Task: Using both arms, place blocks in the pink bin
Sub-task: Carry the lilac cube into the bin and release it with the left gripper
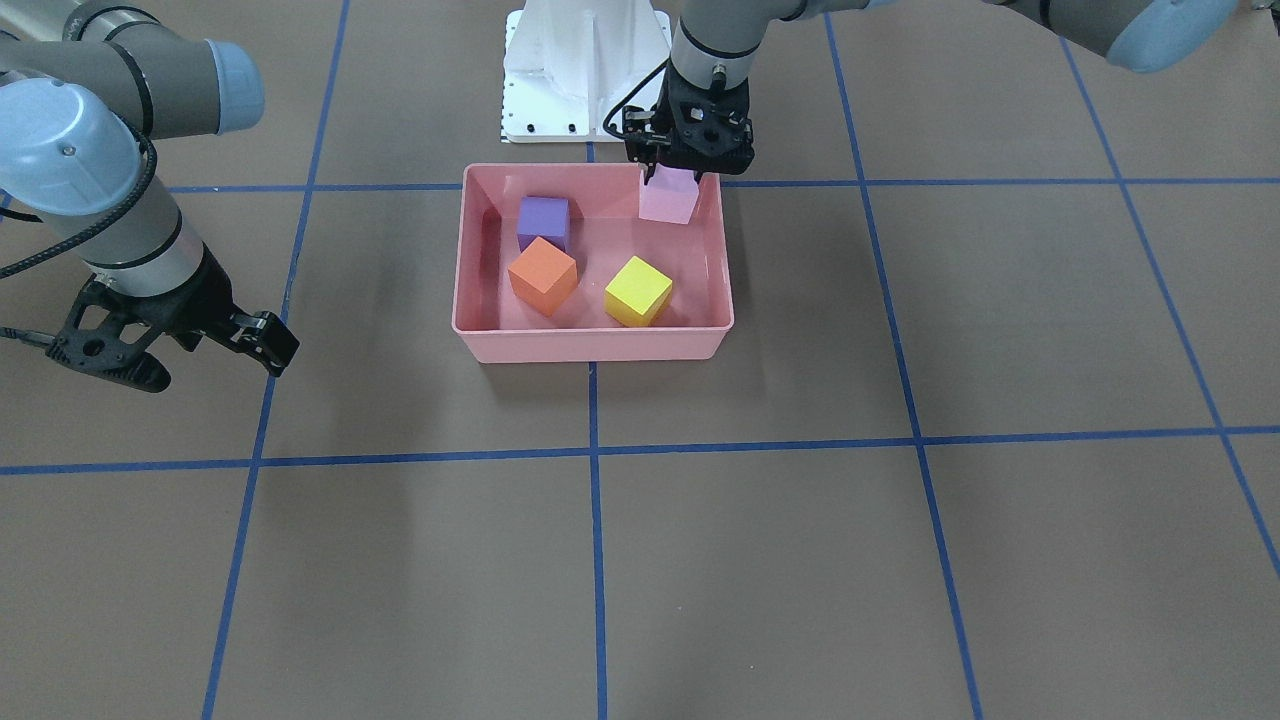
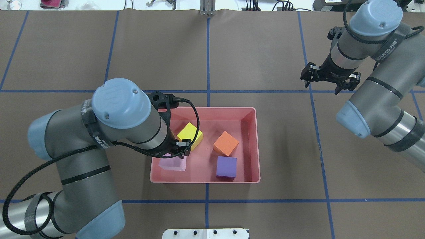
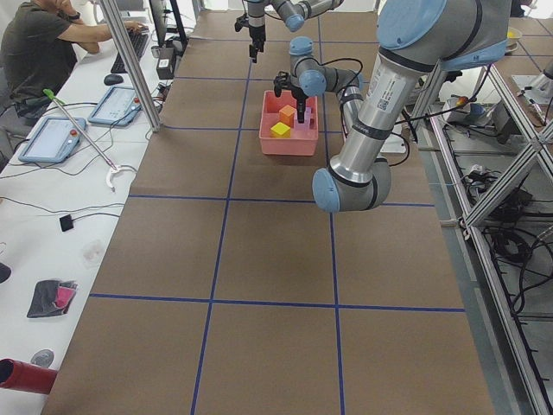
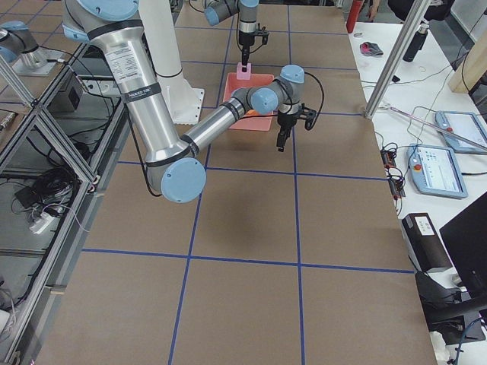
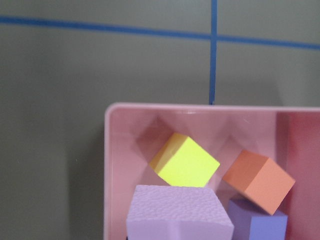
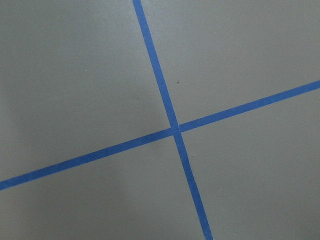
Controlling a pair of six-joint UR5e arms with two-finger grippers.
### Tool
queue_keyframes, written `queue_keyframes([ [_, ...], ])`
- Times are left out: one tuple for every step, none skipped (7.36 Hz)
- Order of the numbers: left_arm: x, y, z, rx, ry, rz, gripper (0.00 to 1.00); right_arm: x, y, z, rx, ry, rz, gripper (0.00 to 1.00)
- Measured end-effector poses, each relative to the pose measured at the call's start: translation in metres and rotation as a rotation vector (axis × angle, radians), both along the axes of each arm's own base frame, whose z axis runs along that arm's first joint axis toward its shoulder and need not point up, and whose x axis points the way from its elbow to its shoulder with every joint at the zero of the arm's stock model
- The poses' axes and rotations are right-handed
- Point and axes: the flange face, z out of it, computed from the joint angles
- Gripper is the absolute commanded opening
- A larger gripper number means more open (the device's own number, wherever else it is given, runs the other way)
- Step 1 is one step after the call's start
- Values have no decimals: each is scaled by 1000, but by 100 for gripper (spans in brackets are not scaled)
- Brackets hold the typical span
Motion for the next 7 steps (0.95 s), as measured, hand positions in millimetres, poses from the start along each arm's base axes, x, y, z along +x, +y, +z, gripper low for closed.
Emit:
queue_keyframes([
  [11, 5, 5, 1, -18, 9, 0, 0, 0, 1, -1, 1, 0, 100],
  [19, 5, 9, 0, -32, 15, 0, 0, 0, 1, -1, 2, 0, 100],
  [27, 3, 13, -2, -47, 17, 0, 0, 0, 2, -2, 2, 0, 100],
  [36, -1, 16, -2, -60, 16, 0, 0, 0, 2, -2, 3, 0, 100],
  [42, -4, 17, -4, -69, 15, 3, 0, 0, 2, -2, 3, 0, 100],
  [48, -6, 18, -5, -74, 15, 5, -1, 0, 2, -3, 3, 0, 100],
  [54, -9, 20, -3, -77, 13, 10, 0, 0, 2, -3, 4, 0, 100],
])
